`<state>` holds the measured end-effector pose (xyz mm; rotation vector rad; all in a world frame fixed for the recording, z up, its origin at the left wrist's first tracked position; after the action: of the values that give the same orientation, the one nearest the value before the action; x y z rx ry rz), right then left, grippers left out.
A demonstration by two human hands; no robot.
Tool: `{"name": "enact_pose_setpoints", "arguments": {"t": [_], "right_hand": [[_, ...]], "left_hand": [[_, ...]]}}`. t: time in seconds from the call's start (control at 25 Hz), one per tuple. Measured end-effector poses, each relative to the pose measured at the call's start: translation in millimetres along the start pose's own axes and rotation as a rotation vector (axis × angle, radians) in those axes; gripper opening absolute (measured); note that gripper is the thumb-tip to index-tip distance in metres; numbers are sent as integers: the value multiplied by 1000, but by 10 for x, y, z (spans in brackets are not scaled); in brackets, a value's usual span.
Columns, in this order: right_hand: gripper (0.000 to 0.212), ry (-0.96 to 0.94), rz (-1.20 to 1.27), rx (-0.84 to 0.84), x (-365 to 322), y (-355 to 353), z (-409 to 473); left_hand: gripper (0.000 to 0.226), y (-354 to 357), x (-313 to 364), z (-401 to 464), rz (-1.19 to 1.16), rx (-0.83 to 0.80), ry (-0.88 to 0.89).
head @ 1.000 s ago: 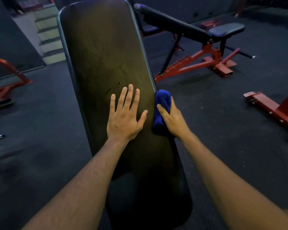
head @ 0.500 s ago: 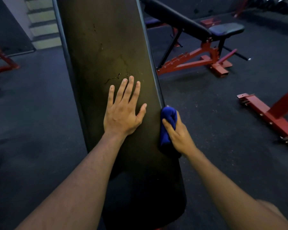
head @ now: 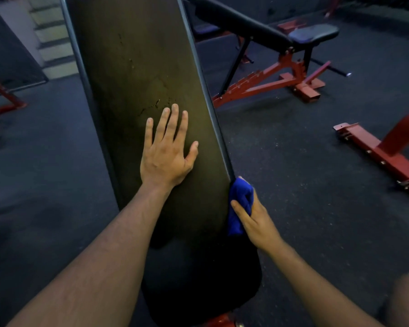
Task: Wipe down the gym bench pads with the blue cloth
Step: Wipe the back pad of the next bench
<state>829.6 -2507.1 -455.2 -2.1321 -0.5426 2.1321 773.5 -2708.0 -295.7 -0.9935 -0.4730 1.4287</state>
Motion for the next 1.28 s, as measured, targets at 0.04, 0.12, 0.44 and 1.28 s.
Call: {"name": "enact_pose_setpoints", "arguments": {"t": [0.04, 0.12, 0.44, 1.28], "right_hand": [[58, -12, -19, -21, -91, -10, 92], [54, -39, -28, -48, -322, -24, 343], [55, -3, -32, -5, 239, 37, -287], [48, 329, 187, 224, 1273, 177, -1361]], "left_hand": [[74, 2, 4, -14, 2, -2, 5], [74, 8, 17, -37, 15, 11, 11], [73, 47, 11, -34, 12, -28, 11], [76, 44, 566, -1071, -2, -103, -3]]}}
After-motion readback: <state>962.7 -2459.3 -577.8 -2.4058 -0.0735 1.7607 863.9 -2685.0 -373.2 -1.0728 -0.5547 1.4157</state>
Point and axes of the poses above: each hand's wrist, its own z-axis towards the middle knuckle, its own y-axis out of the palm, x = y × z, the point moved 10 cm from there along z, towards the middle knuckle, and after that the axes turned 8 degrees about y, right-handed, at the moved point
